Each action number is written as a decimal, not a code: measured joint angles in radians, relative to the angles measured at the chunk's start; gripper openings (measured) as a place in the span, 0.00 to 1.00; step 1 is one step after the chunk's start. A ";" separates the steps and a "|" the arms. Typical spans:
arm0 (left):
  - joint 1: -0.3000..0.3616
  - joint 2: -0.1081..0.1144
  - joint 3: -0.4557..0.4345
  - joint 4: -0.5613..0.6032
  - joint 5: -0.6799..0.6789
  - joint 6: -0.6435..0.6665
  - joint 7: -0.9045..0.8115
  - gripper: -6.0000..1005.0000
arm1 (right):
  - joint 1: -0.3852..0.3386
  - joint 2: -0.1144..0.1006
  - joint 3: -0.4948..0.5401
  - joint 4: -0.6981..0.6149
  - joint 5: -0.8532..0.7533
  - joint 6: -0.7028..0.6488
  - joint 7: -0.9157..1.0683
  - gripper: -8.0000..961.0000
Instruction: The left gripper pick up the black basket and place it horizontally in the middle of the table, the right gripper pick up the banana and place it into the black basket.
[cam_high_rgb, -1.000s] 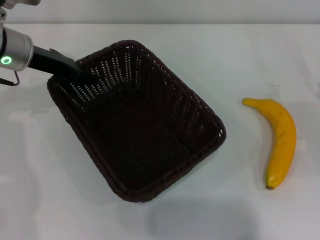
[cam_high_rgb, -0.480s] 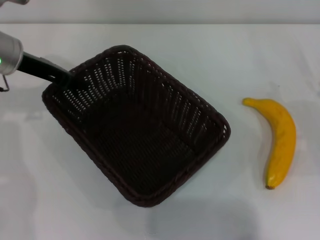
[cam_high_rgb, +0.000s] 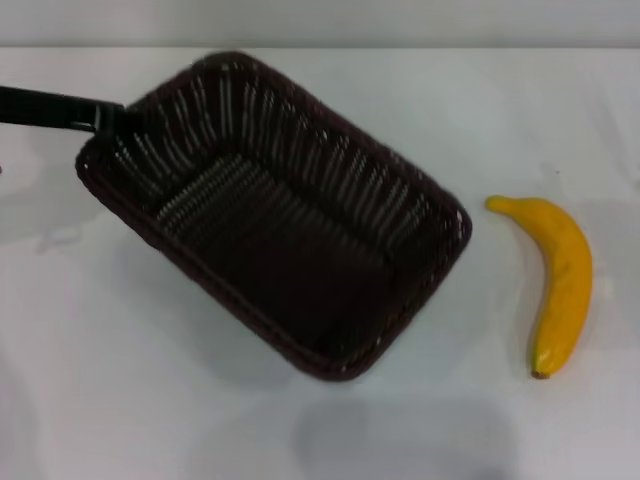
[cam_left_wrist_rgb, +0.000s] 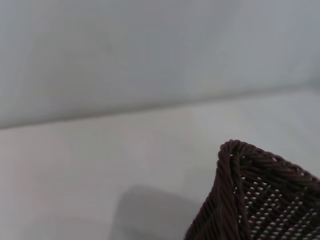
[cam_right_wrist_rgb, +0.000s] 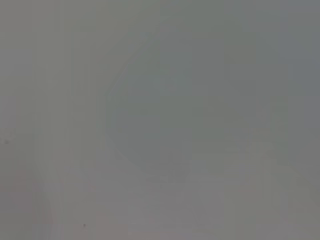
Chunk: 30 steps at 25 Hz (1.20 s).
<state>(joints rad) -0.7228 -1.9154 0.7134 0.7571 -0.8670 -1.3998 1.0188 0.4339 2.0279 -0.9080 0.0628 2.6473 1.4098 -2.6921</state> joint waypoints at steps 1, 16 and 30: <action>0.015 0.000 -0.019 0.000 -0.029 0.000 0.000 0.21 | 0.001 0.000 0.000 0.000 0.000 0.000 0.000 0.89; 0.179 -0.038 -0.169 -0.123 -0.339 0.146 0.090 0.24 | 0.019 -0.005 0.027 -0.039 0.002 -0.056 0.000 0.89; 0.145 -0.081 -0.163 -0.245 -0.358 0.219 0.030 0.30 | 0.027 -0.007 0.023 -0.102 -0.004 -0.105 -0.009 0.89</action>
<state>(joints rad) -0.5778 -1.9960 0.5505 0.5125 -1.2249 -1.1805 1.0490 0.4609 2.0205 -0.8846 -0.0394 2.6429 1.3051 -2.7012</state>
